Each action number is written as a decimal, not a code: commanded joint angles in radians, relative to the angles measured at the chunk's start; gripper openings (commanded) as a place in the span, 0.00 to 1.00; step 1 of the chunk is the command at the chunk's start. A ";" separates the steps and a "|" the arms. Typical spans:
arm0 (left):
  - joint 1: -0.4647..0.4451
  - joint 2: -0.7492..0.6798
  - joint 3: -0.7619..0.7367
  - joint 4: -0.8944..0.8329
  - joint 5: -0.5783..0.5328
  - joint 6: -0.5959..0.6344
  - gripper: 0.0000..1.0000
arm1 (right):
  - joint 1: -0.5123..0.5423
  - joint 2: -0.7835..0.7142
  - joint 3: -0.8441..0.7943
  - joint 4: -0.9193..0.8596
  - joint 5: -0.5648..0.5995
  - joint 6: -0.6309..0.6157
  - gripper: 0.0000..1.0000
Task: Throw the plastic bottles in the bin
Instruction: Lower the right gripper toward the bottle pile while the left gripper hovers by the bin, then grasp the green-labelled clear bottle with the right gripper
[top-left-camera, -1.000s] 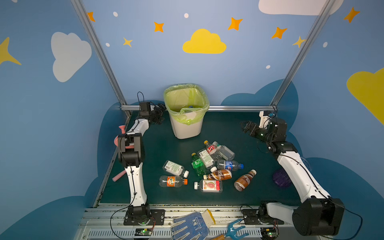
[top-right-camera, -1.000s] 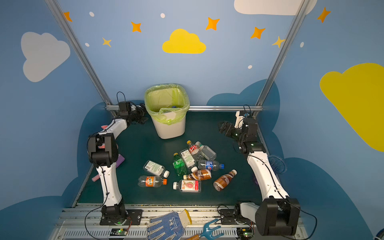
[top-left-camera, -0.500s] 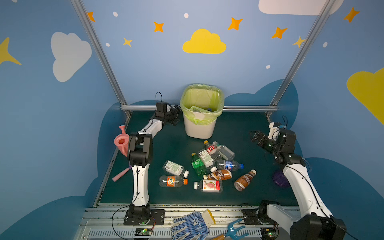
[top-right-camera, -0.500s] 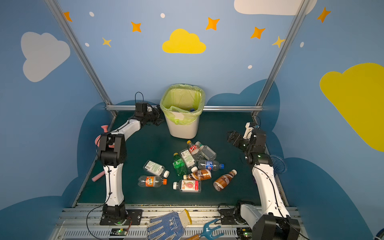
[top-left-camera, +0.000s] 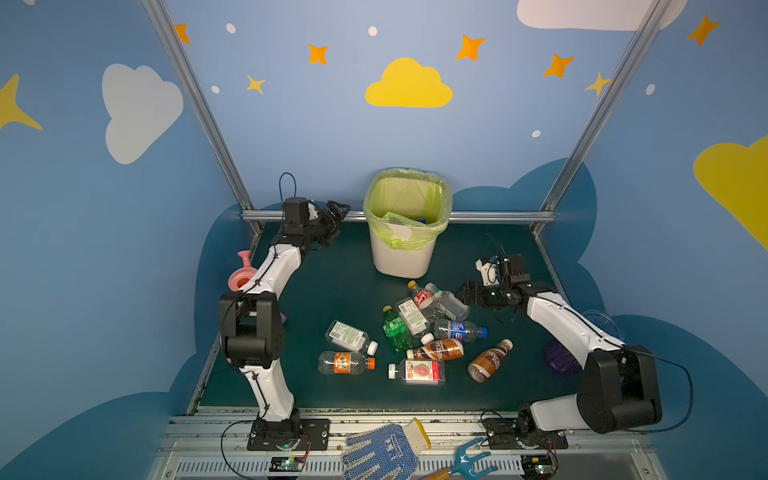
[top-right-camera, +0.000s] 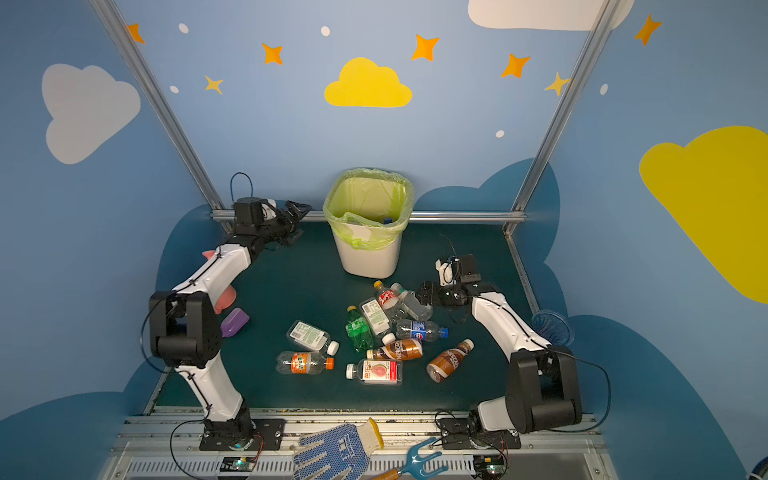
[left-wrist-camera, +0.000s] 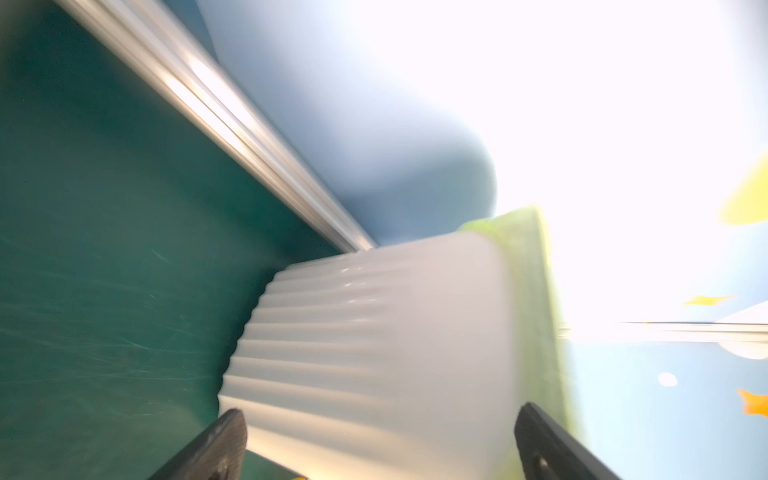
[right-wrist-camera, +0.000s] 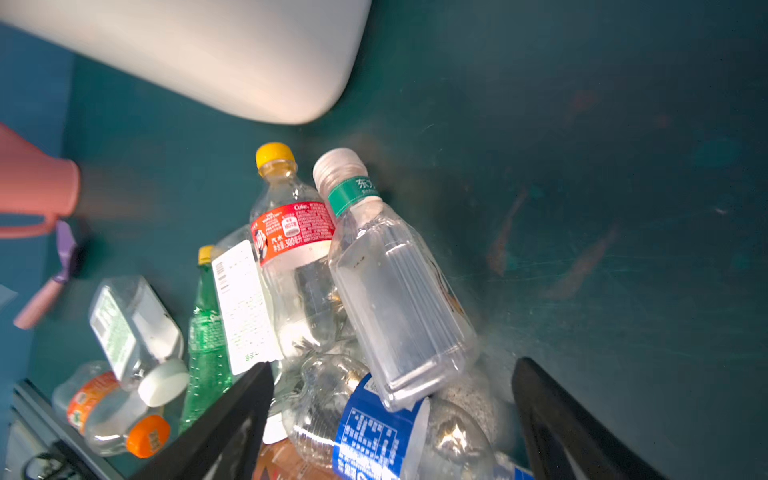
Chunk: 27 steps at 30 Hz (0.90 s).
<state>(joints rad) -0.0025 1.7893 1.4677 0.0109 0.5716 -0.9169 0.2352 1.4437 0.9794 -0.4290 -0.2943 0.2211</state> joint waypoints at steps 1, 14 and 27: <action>0.036 -0.073 -0.132 -0.034 -0.040 0.063 1.00 | 0.041 0.051 0.067 -0.076 0.055 -0.085 0.85; 0.093 -0.360 -0.450 -0.152 -0.127 0.176 1.00 | 0.139 0.280 0.248 -0.230 0.221 -0.202 0.86; 0.114 -0.405 -0.536 -0.149 -0.128 0.166 1.00 | 0.142 0.389 0.339 -0.300 0.336 -0.209 0.56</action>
<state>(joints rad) 0.1028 1.4044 0.9356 -0.1299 0.4538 -0.7696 0.3870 1.8141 1.3056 -0.6796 -0.0284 0.0116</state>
